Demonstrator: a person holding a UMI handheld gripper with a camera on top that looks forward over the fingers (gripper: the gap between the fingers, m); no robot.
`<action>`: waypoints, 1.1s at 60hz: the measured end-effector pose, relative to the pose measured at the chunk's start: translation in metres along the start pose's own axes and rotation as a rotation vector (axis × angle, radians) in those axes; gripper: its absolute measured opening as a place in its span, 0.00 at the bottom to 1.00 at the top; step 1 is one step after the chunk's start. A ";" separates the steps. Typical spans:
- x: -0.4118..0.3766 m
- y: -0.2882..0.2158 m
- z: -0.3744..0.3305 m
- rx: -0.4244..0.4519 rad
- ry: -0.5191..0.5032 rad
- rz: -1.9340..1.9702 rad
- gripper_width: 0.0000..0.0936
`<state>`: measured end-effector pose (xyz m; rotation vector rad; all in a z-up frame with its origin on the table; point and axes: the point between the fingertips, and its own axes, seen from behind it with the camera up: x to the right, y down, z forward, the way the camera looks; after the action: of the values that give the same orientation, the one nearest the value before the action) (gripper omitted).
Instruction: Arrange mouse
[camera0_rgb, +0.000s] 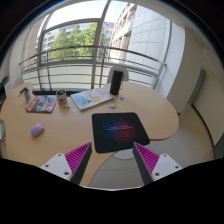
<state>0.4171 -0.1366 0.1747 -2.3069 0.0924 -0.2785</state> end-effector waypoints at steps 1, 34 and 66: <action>0.001 0.000 0.000 0.001 0.004 0.002 0.90; -0.230 0.120 0.005 -0.083 -0.110 0.087 0.89; -0.444 0.025 0.143 0.014 -0.223 0.058 0.90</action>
<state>0.0183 0.0164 -0.0138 -2.3008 0.0448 0.0085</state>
